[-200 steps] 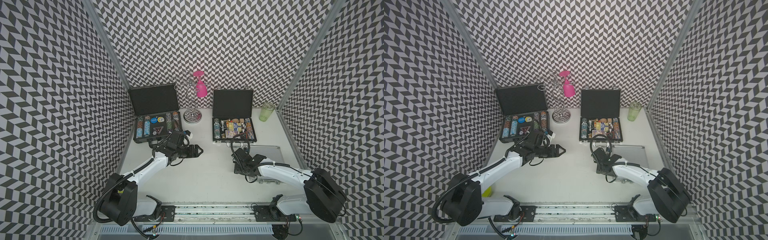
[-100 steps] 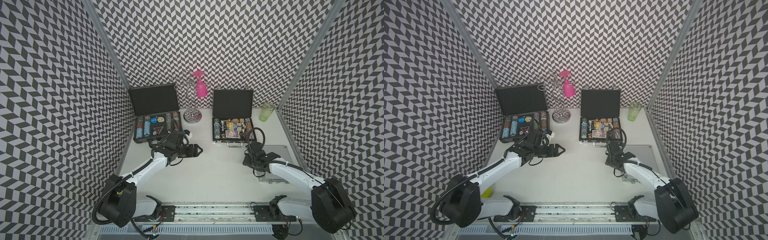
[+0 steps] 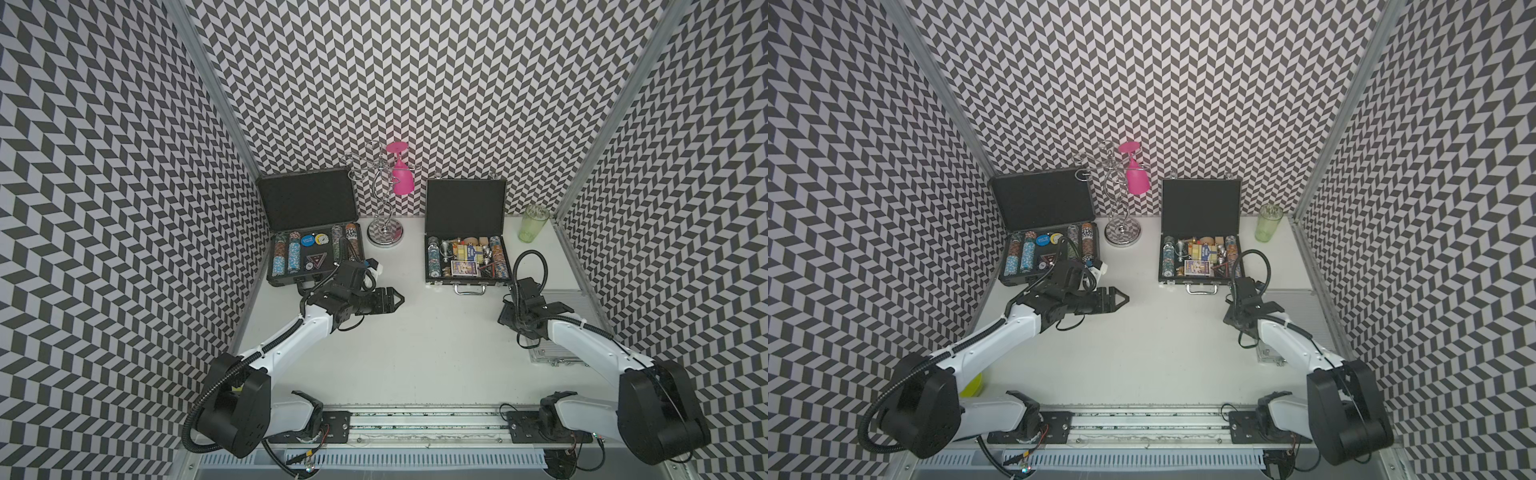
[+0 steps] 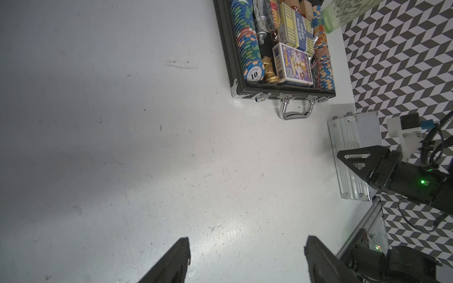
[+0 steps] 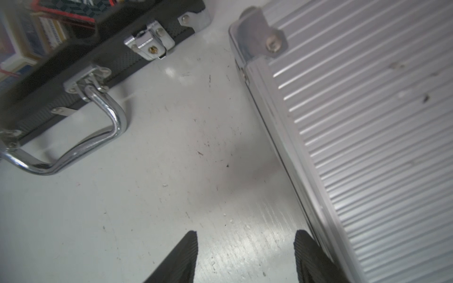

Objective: Close the poker set cases
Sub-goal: Move the poker set case to the center of the board.

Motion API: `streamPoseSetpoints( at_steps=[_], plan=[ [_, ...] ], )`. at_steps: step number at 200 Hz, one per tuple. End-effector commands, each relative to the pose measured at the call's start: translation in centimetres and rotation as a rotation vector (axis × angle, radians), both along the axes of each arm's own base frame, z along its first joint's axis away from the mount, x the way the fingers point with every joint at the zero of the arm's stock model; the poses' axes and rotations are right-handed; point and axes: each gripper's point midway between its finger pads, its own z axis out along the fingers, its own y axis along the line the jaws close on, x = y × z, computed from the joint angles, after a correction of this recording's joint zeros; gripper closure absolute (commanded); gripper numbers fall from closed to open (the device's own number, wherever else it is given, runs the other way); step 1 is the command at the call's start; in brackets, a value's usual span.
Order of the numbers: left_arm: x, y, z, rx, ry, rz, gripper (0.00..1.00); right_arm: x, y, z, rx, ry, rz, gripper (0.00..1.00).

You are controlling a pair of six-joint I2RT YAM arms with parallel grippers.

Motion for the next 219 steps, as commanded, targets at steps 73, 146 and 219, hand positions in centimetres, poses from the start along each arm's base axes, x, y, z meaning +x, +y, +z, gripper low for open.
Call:
streamPoseSetpoints(
  at_steps=[73, 146, 219],
  plan=[
    [0.5, 0.5, 0.1, 0.016, -0.012, 0.015, 0.23, 3.6, 0.6, 3.7, 0.049, -0.109, 0.073, 0.35],
    [1.4, 0.4, -0.3, 0.03, -0.002, 0.035, 0.23, 7.0, 4.1, 9.0, 0.09, -0.241, 0.214, 0.34],
    [2.1, 1.1, -1.0, 0.086, 0.0, 0.066, 0.21, 11.9, 5.5, 10.0, -0.023, -0.273, 0.255, 0.32]
  ],
)
